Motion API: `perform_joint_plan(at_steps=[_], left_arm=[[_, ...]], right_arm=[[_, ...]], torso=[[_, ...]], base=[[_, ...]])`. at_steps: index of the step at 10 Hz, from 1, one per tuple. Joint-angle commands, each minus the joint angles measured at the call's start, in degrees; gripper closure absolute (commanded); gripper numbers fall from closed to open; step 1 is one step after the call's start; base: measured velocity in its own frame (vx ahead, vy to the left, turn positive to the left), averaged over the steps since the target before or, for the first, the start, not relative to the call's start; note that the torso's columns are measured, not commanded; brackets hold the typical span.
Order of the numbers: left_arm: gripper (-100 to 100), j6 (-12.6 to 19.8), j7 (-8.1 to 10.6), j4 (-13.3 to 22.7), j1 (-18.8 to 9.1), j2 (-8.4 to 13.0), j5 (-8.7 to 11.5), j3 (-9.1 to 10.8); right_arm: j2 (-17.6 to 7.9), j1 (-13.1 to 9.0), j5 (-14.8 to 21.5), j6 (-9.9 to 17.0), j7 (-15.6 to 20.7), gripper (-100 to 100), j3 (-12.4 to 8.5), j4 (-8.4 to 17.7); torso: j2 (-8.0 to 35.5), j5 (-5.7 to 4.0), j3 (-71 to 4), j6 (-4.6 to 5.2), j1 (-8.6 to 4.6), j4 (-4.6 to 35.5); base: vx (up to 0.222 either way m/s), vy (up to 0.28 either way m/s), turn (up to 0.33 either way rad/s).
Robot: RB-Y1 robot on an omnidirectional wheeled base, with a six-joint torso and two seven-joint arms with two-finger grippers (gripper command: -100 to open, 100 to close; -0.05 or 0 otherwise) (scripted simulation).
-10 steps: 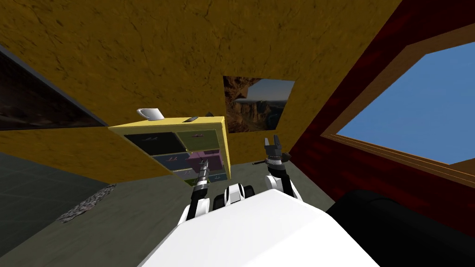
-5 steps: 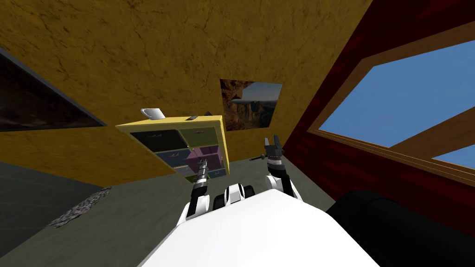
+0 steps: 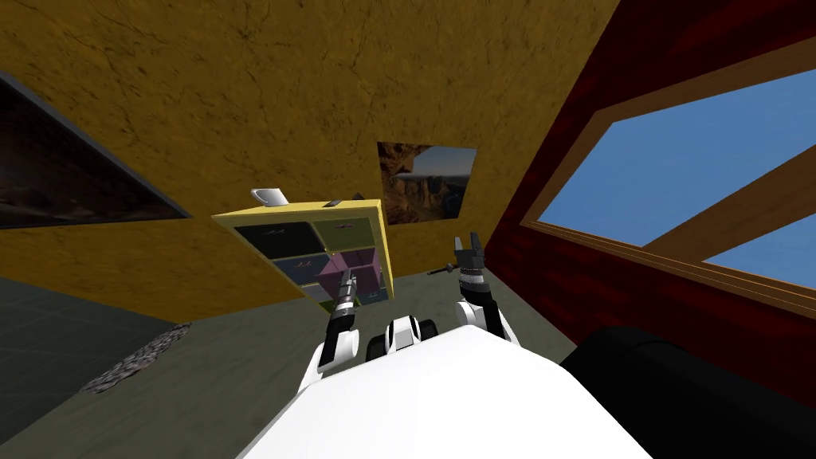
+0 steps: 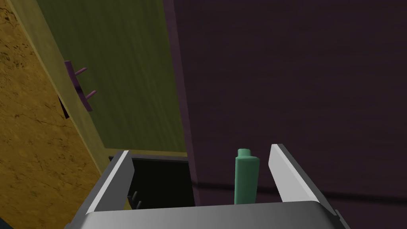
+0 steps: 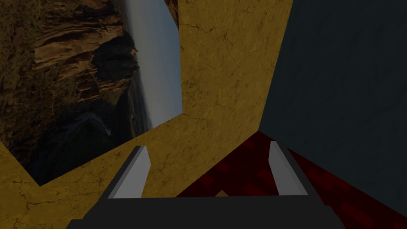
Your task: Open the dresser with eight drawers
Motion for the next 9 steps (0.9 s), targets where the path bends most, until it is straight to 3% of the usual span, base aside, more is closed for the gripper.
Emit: perform_joint_plan(at_steps=[1,4,6,7,9], left_arm=[[-100,3.3,0.07,-3.2,-0.2,-0.1,-0.1,-0.04],[-100,7.1,0.15,-7.1,-0.1,-0.3,-0.3,-0.23],[-100,7.0,0.16,-6.0,0.0,-0.3,-0.2,-0.22],[0,7.1,0.18,-6.0,0.1,-0.3,-0.2,-0.23],[0,7.3,0.18,-5.8,0.2,-0.3,-0.2,-0.23]], right_arm=[[0.0,0.0,0.0,0.0,0.0,0,0.0,0.0],[0.0,0.0,0.0,0.0,0.0,0,0.0,0.0],[0.0,0.0,0.0,0.0,0.0,0,0.0,0.0],[0.0,0.0,0.0,0.0,0.0,0,0.0,0.0],[0.0,0.0,0.0,0.0,0.0,0,0.0,0.0]], torso=[[0.2,0.01,0.1,-0.01,0.0,0.0],[0.4,-0.06,0.3,-0.05,-0.03,0.2],[0.5,-0.16,0.3,-0.1,-0.12,0.3],[0.5,-0.11,0.3,-0.06,-0.1,0.3],[0.4,-0.05,0.2,-0.03,-0.06,0.1]], base=[[0.0,0.0,0.0],[-0.021,0.003,-0.008],[-0.005,0.0,-0.002],[0.0,0.0,0.0],[0.0,0.0,0.0]])
